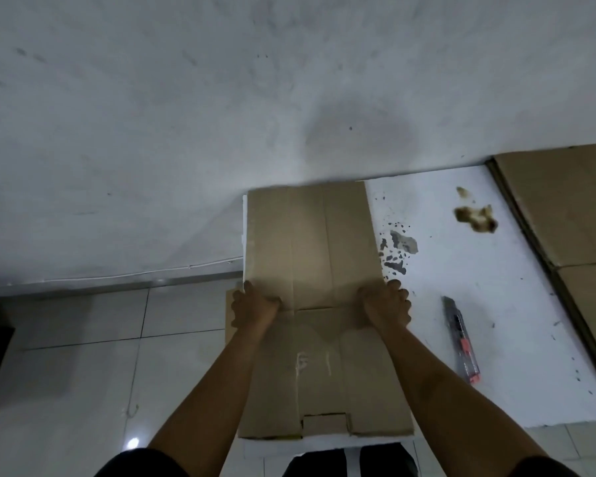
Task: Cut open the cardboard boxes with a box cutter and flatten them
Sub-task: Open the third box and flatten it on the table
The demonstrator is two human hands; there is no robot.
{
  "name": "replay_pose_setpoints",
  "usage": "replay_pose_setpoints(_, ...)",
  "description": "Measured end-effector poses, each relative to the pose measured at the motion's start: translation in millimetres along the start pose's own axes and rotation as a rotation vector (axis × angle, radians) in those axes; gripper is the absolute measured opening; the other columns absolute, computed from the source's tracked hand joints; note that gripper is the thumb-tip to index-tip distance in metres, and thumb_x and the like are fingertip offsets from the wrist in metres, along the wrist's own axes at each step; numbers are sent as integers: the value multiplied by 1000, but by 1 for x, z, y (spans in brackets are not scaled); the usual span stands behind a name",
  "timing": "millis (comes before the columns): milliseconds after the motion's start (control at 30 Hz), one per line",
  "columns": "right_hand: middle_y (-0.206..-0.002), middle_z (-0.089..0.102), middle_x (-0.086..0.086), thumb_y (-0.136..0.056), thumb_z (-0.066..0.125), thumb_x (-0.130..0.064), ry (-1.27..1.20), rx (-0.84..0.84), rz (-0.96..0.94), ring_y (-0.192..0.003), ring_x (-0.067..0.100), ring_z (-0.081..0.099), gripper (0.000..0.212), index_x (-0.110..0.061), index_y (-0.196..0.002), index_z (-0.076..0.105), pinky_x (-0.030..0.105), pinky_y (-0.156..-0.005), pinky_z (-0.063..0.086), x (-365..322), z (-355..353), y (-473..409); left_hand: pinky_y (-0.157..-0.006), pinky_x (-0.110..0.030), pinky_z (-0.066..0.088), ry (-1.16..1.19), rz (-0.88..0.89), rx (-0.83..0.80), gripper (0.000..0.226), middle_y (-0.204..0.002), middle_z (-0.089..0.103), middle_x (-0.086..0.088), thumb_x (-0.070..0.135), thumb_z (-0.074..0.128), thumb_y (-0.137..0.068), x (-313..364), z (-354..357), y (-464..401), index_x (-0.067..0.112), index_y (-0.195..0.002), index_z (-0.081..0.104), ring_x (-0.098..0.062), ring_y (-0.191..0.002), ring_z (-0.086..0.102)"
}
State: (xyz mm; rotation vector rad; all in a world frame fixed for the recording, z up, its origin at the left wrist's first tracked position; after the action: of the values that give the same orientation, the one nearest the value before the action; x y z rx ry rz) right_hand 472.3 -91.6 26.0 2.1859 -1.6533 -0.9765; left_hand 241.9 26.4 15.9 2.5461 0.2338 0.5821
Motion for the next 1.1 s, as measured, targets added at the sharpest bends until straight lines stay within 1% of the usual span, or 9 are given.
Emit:
replay_pose_setpoints(100,-128,55,16,-91,52,-52,-67,-89,26,-115,38,55,56,-15,-129,36,49,-95,42,7,-1,-7,-104,-58,41,18,-44,-18,107,-148,30,-17,53,78,-74,-12,-4,3,15,-154,18,-41,-132,40)
replay_pose_setpoints(200,-127,59,15,-96,49,-55,-46,-133,-83,-114,37,59,57,-12,-131,41,48,-96,44,15,2,-5,-98,-51,48,70,-45,-17,103,-139,37,-18,60,80,-70,-31,-6,10,8,-146,31,-41,-121,51)
replay_pose_setpoints(333,-120,65,14,-101,41,-53,-58,-76,-233,-103,36,65,42,-14,-118,43,46,-89,51,33,3,7,-93,-43,50,190,46,-38,92,-136,52,-19,49,82,-74,-42,-8,21,3,-139,36,-38,-120,55)
replay_pose_setpoints(500,-103,68,14,-102,37,-53,-127,48,-341,-92,35,66,39,-14,-106,44,44,-80,54,42,-14,21,-95,-38,46,339,170,-72,85,-140,49,-19,37,77,-84,-34,-13,37,4,-145,28,-38,-125,52)
replay_pose_setpoints(600,-99,67,14,-102,38,-53,-125,104,-356,-89,35,66,39,-14,-102,42,39,-74,51,47,-34,18,-87,-35,50,393,245,-65,72,-131,54,-17,40,75,-85,-22,-10,49,6,-135,35,-37,-118,55)
replay_pose_setpoints(767,-81,55,4,-101,46,-47,-132,203,-390,-72,28,57,36,-11,-98,41,32,-63,41,61,-87,9,-79,-31,46,422,351,-112,57,-119,55,-9,40,72,-88,19,-3,69,13,-120,34,-32,-110,58)
replay_pose_setpoints(933,-79,59,10,-100,45,-51,-164,367,-321,-70,32,58,40,-11,-93,42,39,-62,47,91,-142,-9,-89,-34,49,454,461,-149,66,-124,52,-6,41,73,-87,83,12,94,12,-132,33,-31,-115,56)
replay_pose_setpoints(1000,-80,60,12,-99,45,-53,-184,408,-302,-71,33,59,42,-12,-93,42,41,-63,48,106,-168,-17,-94,-36,48,448,497,-179,71,-131,50,-8,41,70,-89,112,25,105,10,-139,30,-31,-121,53)
replay_pose_setpoints(1100,-91,64,20,-98,47,-53,-228,465,-266,-86,40,63,44,-9,-102,48,43,-70,48,135,-208,-36,-85,-32,44,400,542,-238,62,-130,49,-10,36,64,-95,158,47,123,8,-136,28,-26,-110,52)
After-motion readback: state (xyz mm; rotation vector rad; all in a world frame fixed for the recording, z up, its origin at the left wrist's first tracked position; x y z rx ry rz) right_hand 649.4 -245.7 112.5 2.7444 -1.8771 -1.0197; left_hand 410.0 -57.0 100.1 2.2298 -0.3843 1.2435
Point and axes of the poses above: each hand's wrist, its own y-axis away from the middle knuckle, its own z-axis out of the palm, x = y × z, the point moved 1 cm from there along -y, towards the middle knuckle
